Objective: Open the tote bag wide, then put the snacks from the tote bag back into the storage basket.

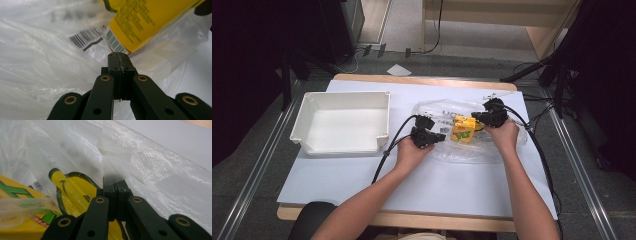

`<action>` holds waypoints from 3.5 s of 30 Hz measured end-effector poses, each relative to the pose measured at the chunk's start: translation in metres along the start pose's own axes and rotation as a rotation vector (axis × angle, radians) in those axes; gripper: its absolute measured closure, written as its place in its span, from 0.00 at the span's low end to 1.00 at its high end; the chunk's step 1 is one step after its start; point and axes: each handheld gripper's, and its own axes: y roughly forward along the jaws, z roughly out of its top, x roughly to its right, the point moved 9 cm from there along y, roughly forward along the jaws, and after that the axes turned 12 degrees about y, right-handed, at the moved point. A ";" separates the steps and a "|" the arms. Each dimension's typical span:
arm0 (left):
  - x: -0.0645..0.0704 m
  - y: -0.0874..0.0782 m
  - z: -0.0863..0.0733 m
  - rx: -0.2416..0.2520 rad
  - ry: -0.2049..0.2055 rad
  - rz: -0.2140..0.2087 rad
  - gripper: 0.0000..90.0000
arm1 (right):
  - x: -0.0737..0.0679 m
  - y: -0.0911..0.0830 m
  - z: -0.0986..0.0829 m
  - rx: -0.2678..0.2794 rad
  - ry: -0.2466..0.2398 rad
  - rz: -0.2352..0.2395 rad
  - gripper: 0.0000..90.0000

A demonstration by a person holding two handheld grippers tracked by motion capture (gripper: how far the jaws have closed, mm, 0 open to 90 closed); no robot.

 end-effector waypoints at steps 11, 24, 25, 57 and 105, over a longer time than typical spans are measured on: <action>0.010 0.000 -0.017 0.004 0.027 -0.021 1.00 | 0.005 0.023 -0.004 -0.006 0.013 -0.011 1.00; 0.018 -0.012 -0.036 -0.019 0.068 -0.039 1.00 | 0.017 0.038 0.000 0.012 -0.001 -0.053 1.00; 0.019 -0.013 -0.037 -0.018 0.069 -0.038 1.00 | 0.018 0.039 0.002 0.019 -0.001 -0.054 1.00; 0.030 -0.034 -0.060 -0.052 0.069 -0.096 1.00 | 0.031 0.053 0.020 0.086 0.013 -0.107 1.00; 0.030 -0.054 -0.024 0.021 0.110 -0.166 0.54 | -0.010 -0.015 0.019 0.005 0.004 0.019 0.65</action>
